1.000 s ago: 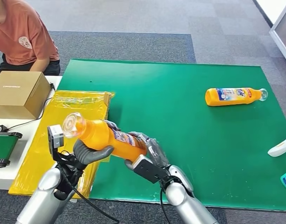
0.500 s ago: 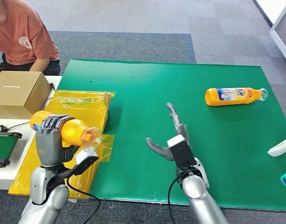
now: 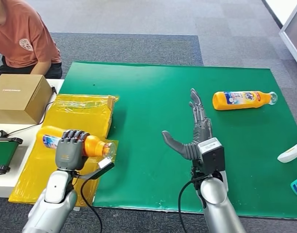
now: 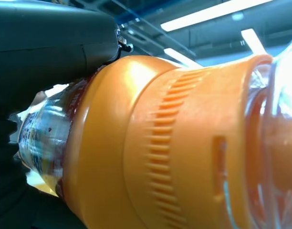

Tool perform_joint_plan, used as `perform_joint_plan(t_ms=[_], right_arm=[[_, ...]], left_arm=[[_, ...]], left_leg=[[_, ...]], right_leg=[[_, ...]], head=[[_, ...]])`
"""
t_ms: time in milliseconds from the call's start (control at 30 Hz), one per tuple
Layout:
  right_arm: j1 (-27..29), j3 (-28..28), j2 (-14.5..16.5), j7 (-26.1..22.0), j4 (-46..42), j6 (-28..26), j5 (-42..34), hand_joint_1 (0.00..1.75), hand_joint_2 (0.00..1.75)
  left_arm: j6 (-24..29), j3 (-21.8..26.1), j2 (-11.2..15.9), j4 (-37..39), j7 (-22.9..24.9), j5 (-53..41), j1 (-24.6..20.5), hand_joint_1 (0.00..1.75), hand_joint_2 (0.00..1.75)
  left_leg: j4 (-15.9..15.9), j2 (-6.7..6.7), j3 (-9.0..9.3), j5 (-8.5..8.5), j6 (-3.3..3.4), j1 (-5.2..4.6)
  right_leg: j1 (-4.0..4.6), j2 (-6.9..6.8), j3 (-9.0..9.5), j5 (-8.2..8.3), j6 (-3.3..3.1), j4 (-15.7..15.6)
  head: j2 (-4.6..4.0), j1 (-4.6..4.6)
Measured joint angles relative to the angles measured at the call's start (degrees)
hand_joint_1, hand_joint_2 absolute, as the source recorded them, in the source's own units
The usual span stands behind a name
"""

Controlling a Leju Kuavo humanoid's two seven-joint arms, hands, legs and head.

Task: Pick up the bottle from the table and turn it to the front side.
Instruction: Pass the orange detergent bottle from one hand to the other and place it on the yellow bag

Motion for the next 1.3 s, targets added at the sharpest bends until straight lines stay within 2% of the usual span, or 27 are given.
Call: perform_joint_plan(t_ms=[100, 200, 233, 333, 533, 667, 867, 1100, 1233, 1300], right_arm=[[0.00, 1.22, -0.01, -0.08, -1.72, 0.27, -0.08, 0.00, 1.75], [0.01, 2.48, -0.05, -0.09, -2.86, 0.17, 0.01, 0.00, 1.75], [0.01, 2.86, -0.09, -0.09, -3.10, 0.02, 0.15, 0.00, 1.75], [0.05, 3.96, -0.27, -0.07, -3.59, -0.59, 0.69, 0.00, 1.75], [0.55, 5.19, -0.51, 0.10, -4.11, -0.86, 1.31, 0.00, 1.75], [1.14, 5.24, -0.54, 0.28, -4.52, -0.69, 1.82, 0.00, 1.75], [2.23, 5.16, -0.57, 0.49, -5.51, -0.30, 2.84, 0.00, 1.75], [4.03, 4.72, -0.59, 0.50, -6.78, -0.68, 3.75, 0.00, 1.75], [4.73, 4.11, -0.63, 0.40, -7.39, -0.93, 4.00, 0.00, 1.75], [4.98, 3.83, -0.67, 0.23, -7.80, -0.82, 4.06, 0.00, 1.75]], left_arm=[[0.02, -0.93, 0.02, 5.29, -1.37, 0.97, -2.46, 1.75, 1.75], [0.04, -1.74, -0.23, 8.55, -2.64, 2.61, -4.17, 0.47, 1.75], [0.05, -1.96, -0.36, 9.08, -3.14, 3.37, -4.49, 0.03, 1.31], [0.07, -2.29, -1.02, 10.08, -5.33, 6.90, -5.07, 0.00, 0.00], [-0.86, -3.83, -2.03, 10.95, -7.70, 16.54, -5.11, 0.00, 0.00], [-3.19, -4.76, -2.19, 8.65, -7.81, 22.02, -4.00, 0.00, 0.00], [-9.59, -5.87, -2.12, 0.51, -7.75, 30.14, -1.83, 0.00, 0.00], [-13.92, -6.10, -1.85, -11.88, -9.01, 40.17, 1.52, 0.00, 0.00], [-16.79, -6.14, -0.98, -18.08, -9.02, 41.82, 2.75, 0.00, 1.75], [-19.47, -6.39, -0.11, -19.99, -7.77, 40.46, 2.79, 0.05, 1.75]], left_leg=[[0.00, 0.00, -0.01, 0.00, 0.01, -0.01], [0.00, 0.00, -0.01, -0.01, 0.01, -0.01], [0.00, 0.00, -0.01, -0.02, 0.01, -0.01], [0.00, 0.00, -0.01, -0.02, 0.01, -0.01], [0.00, 0.00, -0.01, -0.02, 0.01, -0.01], [0.00, 0.00, -0.01, -0.02, 0.01, -0.01], [0.00, -0.01, -0.01, -0.02, 0.01, -0.01], [0.00, -0.01, -0.01, -0.02, 0.01, -0.01], [0.00, -0.01, -0.01, -0.03, 0.01, -0.01], [0.00, 0.00, -0.01, -0.03, 0.00, 0.00]], right_leg=[[-0.01, 0.00, 0.00, 0.00, 0.00, 0.00], [-0.01, 0.00, 0.00, -0.01, 0.00, -0.01], [-0.01, 0.00, 0.00, -0.01, 0.01, -0.01], [-0.01, 0.00, 0.00, -0.01, 0.01, -0.01], [0.00, 0.00, 0.00, -0.01, 0.00, -0.01], [0.00, -0.01, 0.01, -0.02, 0.00, -0.01], [-0.01, -0.02, 0.02, -0.02, 0.01, -0.01], [0.00, -0.01, 0.02, -0.02, 0.01, -0.01], [0.00, -0.01, 0.01, -0.03, 0.00, -0.01], [0.00, -0.01, 0.01, -0.03, 0.00, -0.01]], head=[[0.01, 0.01], [0.01, 0.01], [0.01, 0.01], [0.00, 0.01], [0.00, 0.01], [0.00, 0.01], [0.00, 0.01], [0.00, 0.01], [0.01, 0.01], [0.00, 0.01]])
